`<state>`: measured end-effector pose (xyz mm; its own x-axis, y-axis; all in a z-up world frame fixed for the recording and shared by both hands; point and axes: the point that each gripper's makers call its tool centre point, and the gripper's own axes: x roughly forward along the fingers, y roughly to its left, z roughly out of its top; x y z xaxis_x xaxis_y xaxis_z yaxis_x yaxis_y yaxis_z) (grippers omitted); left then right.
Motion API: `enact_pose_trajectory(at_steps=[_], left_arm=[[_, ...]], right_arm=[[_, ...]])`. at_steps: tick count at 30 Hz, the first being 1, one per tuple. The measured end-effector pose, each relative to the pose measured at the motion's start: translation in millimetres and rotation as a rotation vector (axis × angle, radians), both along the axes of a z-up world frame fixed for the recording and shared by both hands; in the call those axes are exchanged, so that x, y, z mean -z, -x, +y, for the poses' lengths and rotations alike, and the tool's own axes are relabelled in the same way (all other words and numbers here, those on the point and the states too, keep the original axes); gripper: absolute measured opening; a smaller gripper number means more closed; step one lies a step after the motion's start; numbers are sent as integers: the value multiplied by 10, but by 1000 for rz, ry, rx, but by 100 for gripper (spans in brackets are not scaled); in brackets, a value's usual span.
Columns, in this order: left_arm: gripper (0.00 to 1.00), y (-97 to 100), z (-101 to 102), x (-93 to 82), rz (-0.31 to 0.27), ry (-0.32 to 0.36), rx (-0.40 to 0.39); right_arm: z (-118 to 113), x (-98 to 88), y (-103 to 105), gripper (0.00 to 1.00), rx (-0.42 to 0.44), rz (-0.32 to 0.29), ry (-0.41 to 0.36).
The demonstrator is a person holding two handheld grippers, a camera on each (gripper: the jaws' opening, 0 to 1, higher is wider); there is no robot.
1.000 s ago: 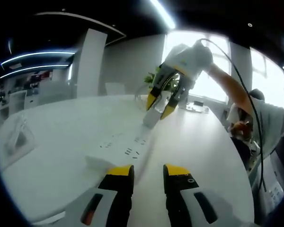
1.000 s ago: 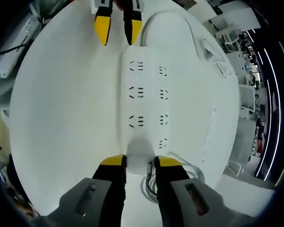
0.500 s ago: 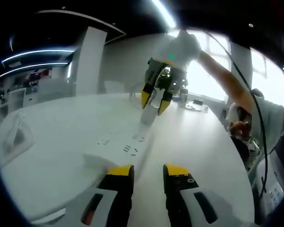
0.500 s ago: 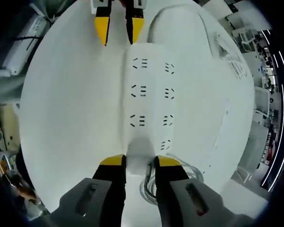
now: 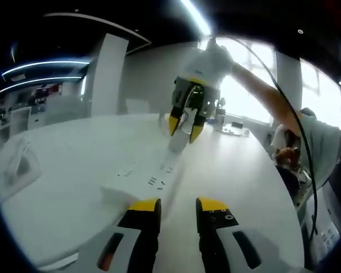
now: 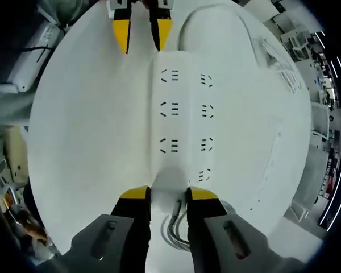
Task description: Straighten the power strip on the desk, plug the charger into it
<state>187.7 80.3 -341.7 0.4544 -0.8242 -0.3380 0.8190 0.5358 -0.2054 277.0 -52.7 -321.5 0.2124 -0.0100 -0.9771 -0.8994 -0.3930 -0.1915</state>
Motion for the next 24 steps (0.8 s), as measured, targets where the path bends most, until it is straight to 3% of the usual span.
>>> enact_pose_trajectory(at_steps=[2,5,8,12,16,22,23,24], left_arm=[[25,-4,2,5,1,-2,-3],[25,-5,1,1,2,1,-4],[25,-10,4,1,1,0,-6],[25,-11,8,0,0,-3,-6],[25,10,-16,-14,-4,3,4],[25,2,-15,-26,-6,9,1],[25,-1,-11,-24,-4,9,-1],[25,-5,-5,-23,-3,9,-2]], right_arm=[[40,13,13,22,-9,-3,25],[47,28,-3,22,-39,-35,134],[65,55,-19,23,-42,-23,149],[72,102,-31,24,7,54,35],[56,112,-52,24,-24,44,13],[44,146,-67,24,-94,-50,261],[49,157,-68,24,-102,-51,288],[73,177,-70,24,-86,-48,267]])
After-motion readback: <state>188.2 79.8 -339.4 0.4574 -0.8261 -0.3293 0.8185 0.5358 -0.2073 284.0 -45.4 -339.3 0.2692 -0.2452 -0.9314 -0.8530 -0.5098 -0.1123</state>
